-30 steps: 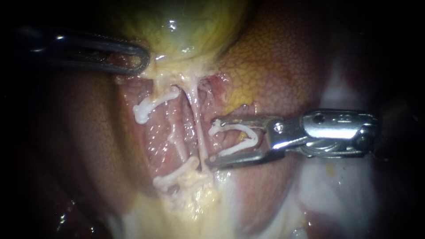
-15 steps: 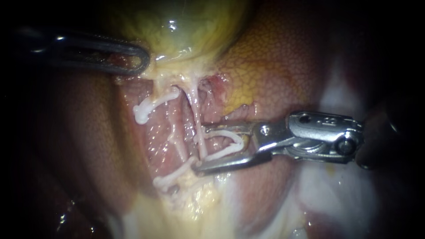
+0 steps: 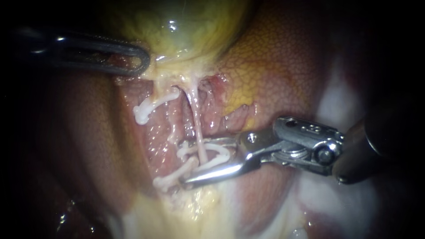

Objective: Clipping first clip right tube

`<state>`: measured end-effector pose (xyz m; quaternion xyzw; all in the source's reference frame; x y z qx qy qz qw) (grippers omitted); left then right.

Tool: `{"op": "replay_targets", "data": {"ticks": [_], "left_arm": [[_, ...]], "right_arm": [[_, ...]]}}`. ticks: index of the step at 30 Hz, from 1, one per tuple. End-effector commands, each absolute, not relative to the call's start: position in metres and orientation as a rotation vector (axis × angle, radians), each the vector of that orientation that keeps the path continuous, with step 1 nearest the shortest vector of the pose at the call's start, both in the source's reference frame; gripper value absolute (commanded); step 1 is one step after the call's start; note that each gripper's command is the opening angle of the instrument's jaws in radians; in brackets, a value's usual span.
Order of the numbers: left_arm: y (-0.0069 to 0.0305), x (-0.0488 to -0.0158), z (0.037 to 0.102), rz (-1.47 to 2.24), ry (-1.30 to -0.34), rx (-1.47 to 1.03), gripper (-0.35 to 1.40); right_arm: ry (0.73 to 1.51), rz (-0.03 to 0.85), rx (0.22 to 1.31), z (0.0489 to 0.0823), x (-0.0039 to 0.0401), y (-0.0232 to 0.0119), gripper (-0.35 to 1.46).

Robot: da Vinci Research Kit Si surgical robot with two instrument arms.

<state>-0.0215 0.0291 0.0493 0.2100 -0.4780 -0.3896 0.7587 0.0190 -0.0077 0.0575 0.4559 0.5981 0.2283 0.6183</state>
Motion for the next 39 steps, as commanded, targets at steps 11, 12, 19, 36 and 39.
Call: {"op": "replay_targets", "data": {"ticks": [11, 12, 19, 36, 39], "left_arm": [[0.0290, -0.0215, 0.0492, -0.849, -1.041, 0.457, -0.35], [0.0290, -0.0215, 0.0492, -0.849, -1.041, 0.457, -0.35], [0.0290, -0.0216, 0.0492, -0.850, -1.041, 0.457, -0.35], [0.0290, -0.0216, 0.0492, -0.850, -1.041, 0.457, -0.35], [0.0290, -0.0216, 0.0492, -0.850, -1.041, 0.457, -0.35]], "right_arm": [[1.410, 0.468, 1.148, 0.0545, 0.0190, -0.0092, 0.44], [1.410, 0.461, 1.154, 0.0543, 0.0190, -0.0094, 0.44], [1.409, 0.454, 1.159, 0.0542, 0.0191, -0.0095, 0.39], [1.378, 0.506, 1.187, 0.0549, 0.0188, -0.0085, -0.16], [1.353, 0.538, 1.215, 0.0549, 0.0187, -0.0082, -0.35]]}}
